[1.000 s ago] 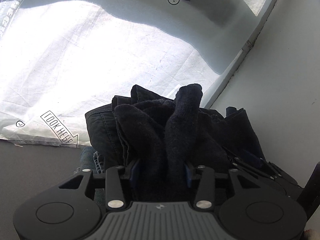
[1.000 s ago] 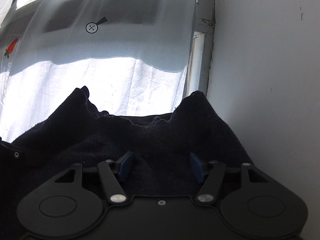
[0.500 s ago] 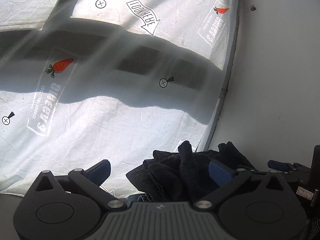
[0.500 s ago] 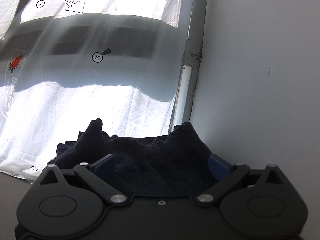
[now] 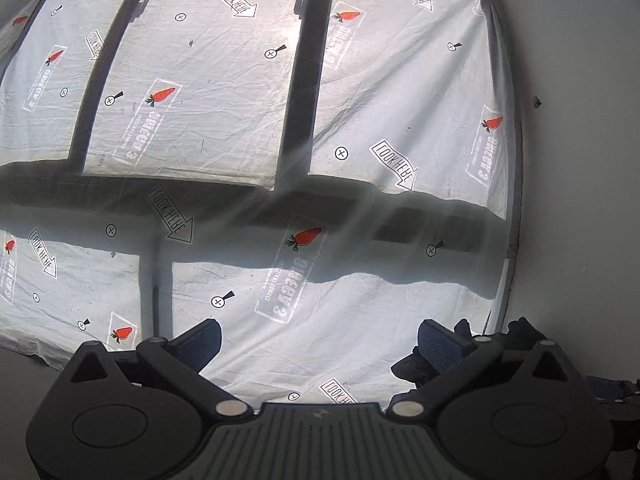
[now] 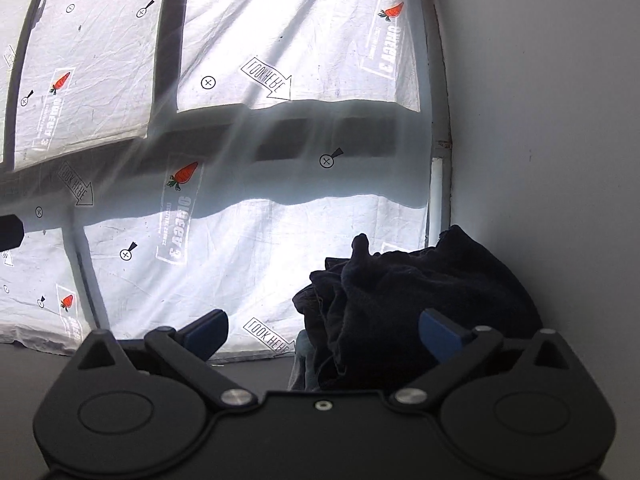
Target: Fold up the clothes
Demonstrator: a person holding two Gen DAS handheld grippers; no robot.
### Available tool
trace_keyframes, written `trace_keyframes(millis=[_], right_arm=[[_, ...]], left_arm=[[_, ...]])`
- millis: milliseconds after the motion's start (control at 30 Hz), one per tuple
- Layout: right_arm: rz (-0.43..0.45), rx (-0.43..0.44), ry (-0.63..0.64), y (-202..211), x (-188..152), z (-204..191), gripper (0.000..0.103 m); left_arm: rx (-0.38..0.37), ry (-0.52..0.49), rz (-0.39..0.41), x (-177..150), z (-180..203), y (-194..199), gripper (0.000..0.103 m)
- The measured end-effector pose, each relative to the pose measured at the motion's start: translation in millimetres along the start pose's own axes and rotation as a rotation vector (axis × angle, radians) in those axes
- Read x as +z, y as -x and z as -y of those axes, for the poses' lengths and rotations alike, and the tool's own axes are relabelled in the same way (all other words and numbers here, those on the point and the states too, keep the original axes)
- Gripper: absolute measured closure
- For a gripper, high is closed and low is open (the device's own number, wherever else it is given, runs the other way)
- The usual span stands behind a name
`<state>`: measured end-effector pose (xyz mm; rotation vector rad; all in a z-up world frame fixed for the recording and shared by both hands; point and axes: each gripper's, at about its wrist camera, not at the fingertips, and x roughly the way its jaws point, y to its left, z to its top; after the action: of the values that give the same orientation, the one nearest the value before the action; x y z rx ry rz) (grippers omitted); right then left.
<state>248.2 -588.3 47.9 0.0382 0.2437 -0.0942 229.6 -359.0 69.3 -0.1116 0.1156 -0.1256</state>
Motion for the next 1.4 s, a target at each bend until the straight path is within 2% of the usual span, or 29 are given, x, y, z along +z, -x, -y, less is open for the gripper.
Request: trace_keyframes(millis=[233,333,500,600,867,1133,1400], right_arm=[[-0.139,0.196,-0.013,47.7,-13.7,-73.2,0.000],[-0.142,0.230,-0.004,70.9,-24.0,-114.1,0.000],[-0.124,0.215,0.004,126.5,-47.5,-194.5,0.000],[-0.135,0.197,-0.003,162.5,-62.8,-241.7,0.000],[-0.185,0.141,0.004,234.9,-87.6,-331.3,0.000],[-0.279,0.126,0.021,296.1,-112.3,-375.3,0.000],[-0.328,0.100,0.048,340.5,-139.8,-391.8,0.000]], left_arm=[[0.106,0.026,-0.130,-8.8,-66.1,70.6,0.000],[0.117,0.005,-0.150,-10.6,-104.3,101.2,0.000],[0.103,-0.027,-0.161,-13.5,-175.7,149.8,0.000],[0.095,-0.039,-0.199,-13.8,-218.1,177.3,0.000],[0.096,-0.076,-0.302,-25.9,-312.0,249.2,0.000],[0.086,-0.039,-0.388,-40.4,-360.7,307.4,0.000],[0.088,-0.052,-0.422,-53.3,-375.3,344.7,0.000]])
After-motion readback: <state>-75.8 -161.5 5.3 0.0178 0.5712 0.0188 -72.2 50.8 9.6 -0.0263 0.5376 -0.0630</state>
